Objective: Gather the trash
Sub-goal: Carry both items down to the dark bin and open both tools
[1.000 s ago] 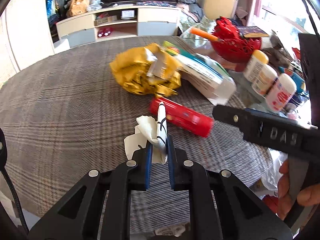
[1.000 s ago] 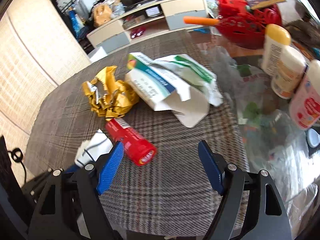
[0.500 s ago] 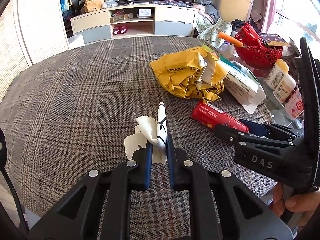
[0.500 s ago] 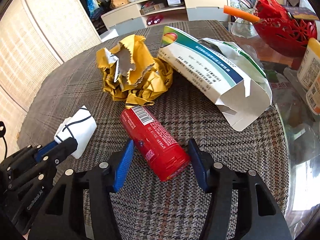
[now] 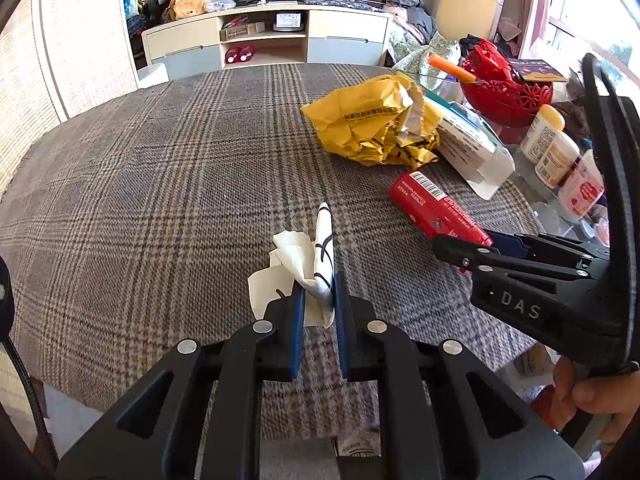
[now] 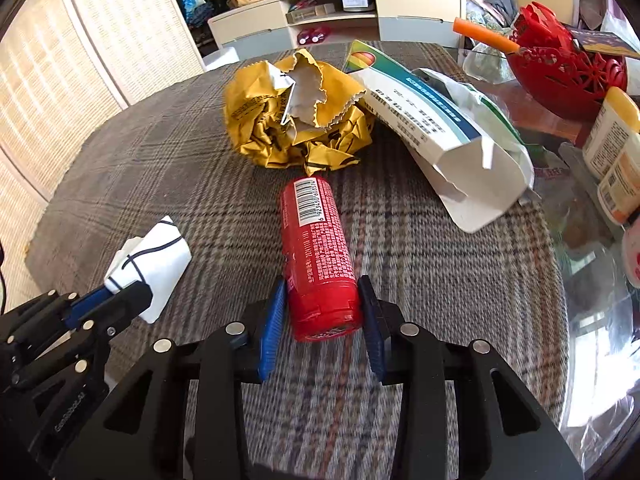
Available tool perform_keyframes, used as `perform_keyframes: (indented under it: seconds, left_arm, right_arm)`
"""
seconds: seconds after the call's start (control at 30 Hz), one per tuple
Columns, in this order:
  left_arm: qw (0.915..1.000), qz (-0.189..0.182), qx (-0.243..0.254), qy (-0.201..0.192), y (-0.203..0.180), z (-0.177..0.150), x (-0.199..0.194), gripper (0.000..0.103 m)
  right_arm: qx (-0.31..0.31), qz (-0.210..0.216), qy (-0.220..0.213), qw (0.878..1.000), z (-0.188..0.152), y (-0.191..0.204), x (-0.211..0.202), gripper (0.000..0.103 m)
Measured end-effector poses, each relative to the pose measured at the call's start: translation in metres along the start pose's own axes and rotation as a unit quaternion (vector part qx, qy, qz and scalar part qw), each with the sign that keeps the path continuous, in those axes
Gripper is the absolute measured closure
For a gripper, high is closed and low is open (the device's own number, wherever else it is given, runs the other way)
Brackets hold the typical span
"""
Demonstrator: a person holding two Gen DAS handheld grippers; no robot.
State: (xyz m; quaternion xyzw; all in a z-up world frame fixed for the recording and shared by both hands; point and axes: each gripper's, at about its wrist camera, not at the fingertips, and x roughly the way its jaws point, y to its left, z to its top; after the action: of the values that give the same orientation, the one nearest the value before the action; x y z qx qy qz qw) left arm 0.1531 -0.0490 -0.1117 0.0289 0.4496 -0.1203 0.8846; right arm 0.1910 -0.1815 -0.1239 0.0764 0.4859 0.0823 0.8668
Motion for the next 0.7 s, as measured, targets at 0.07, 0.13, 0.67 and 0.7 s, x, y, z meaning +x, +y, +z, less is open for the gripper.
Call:
perform_keyframes:
  seconds: [0.07, 0.13, 0.67, 0.7]
  left_arm:
    - [1.0000, -0.004, 0.000, 0.004, -0.004, -0.007, -0.005, 0.090]
    - [1.0000, -0.007, 0.001, 0.007, -0.009, -0.016, -0.011, 0.090]
    - [0.9963, -0.077, 0.011, 0.035, -0.044, -0.119, -0.081, 0.090]
    - [0.9958, -0.080, 0.011, 0.041, -0.045, -0.127, -0.082, 0.090]
  right_arm:
    - [0.003, 0.008, 0.001, 1.000, -0.011, 0.000, -0.012, 0.067]
    - [0.008, 0.011, 0.002, 1.000, -0.022, -0.002, -0.023, 0.067]
    - [0.056, 0.027, 0.014, 0.998, -0.137, -0.014, -0.098, 0.067]
    - [0.059, 0.028, 0.018, 0.998, -0.143, -0.015, -0.099, 0.067]
